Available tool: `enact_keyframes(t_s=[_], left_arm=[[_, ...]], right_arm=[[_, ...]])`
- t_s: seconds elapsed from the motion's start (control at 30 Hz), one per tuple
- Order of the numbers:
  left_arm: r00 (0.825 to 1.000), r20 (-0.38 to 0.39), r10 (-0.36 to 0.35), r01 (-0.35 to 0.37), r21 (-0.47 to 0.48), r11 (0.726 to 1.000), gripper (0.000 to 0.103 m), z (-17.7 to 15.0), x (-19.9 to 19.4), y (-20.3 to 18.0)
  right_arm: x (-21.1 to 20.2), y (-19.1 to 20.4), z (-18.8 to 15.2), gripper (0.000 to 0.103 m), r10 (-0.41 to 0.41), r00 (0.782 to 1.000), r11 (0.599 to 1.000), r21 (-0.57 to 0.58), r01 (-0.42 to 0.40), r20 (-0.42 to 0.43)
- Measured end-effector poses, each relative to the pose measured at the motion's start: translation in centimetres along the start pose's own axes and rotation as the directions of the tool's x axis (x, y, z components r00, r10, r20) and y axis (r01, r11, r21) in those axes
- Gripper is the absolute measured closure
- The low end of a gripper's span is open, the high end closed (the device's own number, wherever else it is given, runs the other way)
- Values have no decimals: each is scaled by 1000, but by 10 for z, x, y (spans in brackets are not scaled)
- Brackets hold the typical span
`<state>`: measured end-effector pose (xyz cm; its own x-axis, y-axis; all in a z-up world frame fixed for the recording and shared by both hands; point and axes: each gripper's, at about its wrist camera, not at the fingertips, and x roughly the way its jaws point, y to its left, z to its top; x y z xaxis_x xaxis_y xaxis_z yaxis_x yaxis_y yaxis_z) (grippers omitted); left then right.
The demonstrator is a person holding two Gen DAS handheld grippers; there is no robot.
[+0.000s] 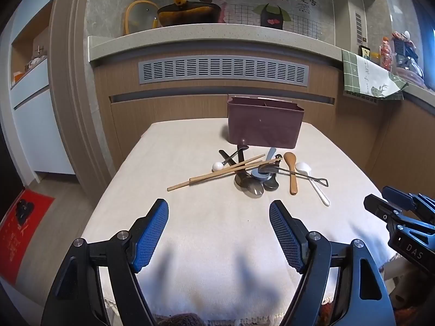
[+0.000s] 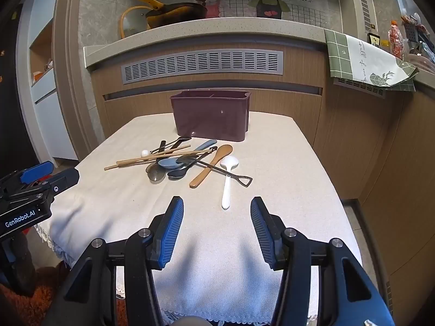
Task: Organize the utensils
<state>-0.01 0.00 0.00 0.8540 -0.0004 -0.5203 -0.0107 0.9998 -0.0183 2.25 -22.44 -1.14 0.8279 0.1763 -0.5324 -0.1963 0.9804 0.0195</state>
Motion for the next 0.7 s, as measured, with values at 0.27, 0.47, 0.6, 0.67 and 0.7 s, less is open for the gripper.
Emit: enact_keyframes(t_s=[0.27,0.47,0.6,0.67,0.7], left_arm=[[1000,-1,0,0,-2,1000,26,-1,-3,-1],[1000,-1,1,-1,-1,1000,26,-1,-1,-1],[1000,-8,3,-3,-1,1000,26,-3,5,-8],[1000,-2,2,-2,-3,1000,26,-1,3,-3],[1000,3,1,-1,-3,1000,26,-1,3,-3]], right_arm=[[1,0,-1,54,0,1000,1000,1,0,-4],[2,0,-2,54,1,1000,1000,2,-1,-8],[3,0,-2,54,3,1000,1000,4,-3,-13],[2,0,-1,54,3,1000,1000,4,-3,-13],[3,0,-1,54,3,1000,1000,3,-3,-13]])
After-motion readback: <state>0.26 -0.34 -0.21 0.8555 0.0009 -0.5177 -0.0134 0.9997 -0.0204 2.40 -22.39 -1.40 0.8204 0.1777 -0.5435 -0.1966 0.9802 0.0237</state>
